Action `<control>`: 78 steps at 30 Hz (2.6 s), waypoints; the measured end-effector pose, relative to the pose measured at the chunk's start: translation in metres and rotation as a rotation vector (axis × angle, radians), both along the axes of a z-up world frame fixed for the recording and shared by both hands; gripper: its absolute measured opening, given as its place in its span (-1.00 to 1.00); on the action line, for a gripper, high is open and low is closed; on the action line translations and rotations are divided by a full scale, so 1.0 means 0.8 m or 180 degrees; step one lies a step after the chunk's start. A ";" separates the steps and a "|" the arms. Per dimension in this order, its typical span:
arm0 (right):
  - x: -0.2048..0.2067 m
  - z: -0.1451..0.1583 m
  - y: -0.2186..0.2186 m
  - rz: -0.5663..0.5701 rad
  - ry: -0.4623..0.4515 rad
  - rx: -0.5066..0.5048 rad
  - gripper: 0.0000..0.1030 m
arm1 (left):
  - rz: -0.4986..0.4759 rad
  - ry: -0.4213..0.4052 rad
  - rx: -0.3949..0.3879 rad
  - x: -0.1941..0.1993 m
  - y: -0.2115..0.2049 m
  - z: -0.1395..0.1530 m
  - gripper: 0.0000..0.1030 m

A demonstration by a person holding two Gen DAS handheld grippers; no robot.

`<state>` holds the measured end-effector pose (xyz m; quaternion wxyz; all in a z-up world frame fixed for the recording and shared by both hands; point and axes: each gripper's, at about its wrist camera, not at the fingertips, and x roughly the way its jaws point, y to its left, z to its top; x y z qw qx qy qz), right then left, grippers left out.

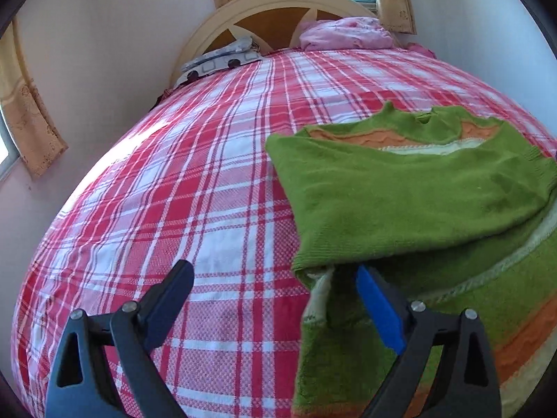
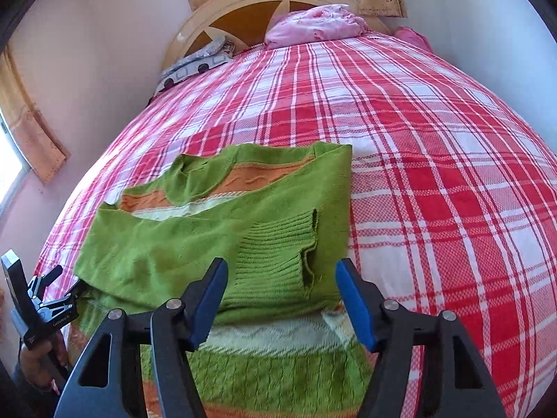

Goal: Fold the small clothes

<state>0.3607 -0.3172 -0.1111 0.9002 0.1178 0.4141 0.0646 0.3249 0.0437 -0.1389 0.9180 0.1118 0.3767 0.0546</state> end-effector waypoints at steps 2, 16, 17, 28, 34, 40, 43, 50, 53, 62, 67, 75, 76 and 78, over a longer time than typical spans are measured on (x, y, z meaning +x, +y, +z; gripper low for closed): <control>0.008 -0.005 0.000 -0.0010 0.0034 -0.0037 0.26 | 0.0117 0.0061 0.0001 0.014 0.011 -0.005 0.92; 0.019 -0.004 0.016 0.0186 -0.0131 -0.0556 -0.84 | 0.0301 0.0143 -0.0448 0.017 0.040 -0.014 1.00; 0.015 0.005 0.014 0.0182 -0.0206 -0.0543 -0.84 | 0.0307 0.0147 -0.0455 0.018 0.041 -0.014 1.00; 0.017 -0.016 -0.007 -0.0022 -0.0049 -0.0708 -0.96 | 0.0270 0.0125 -0.0435 -0.008 0.034 -0.008 1.00; 0.013 -0.024 -0.001 0.0130 -0.0001 -0.0999 -0.88 | 0.0443 -0.0255 -0.0420 -0.051 0.041 0.031 1.00; 0.001 0.027 0.015 -0.0113 -0.0322 -0.1248 0.27 | 0.0524 -0.0589 -0.0442 -0.031 0.045 0.077 1.00; 0.002 0.043 0.049 0.0104 -0.0451 -0.1032 0.27 | 0.0485 -0.0410 -0.0309 0.011 0.034 0.064 1.00; 0.038 -0.032 0.102 0.0632 0.0099 -0.0560 0.27 | 0.0434 0.0047 -0.0199 0.056 0.009 0.001 1.00; 0.031 -0.042 0.087 0.0594 0.0026 -0.0698 0.27 | 0.0410 0.0134 -0.0325 0.058 0.015 -0.004 1.00; 0.017 -0.029 0.042 0.0543 0.0036 -0.0764 0.24 | 0.0382 0.0240 -0.0588 0.049 0.024 -0.006 1.00; 0.024 -0.027 0.043 0.0427 0.0065 -0.0742 0.27 | 0.0481 -0.0020 -0.0439 0.034 0.021 0.015 1.00; 0.003 -0.043 0.053 0.0491 -0.0049 -0.1013 0.27 | 0.0337 0.0242 -0.0531 0.026 0.022 -0.013 1.00; 0.002 -0.045 0.054 0.0491 -0.0062 -0.1030 0.27 | 0.0333 0.0229 -0.0532 0.026 0.021 -0.012 1.00; 0.009 -0.045 0.051 0.0491 -0.0023 -0.0994 0.27 | 0.0329 0.0243 -0.0531 0.028 0.020 -0.013 1.00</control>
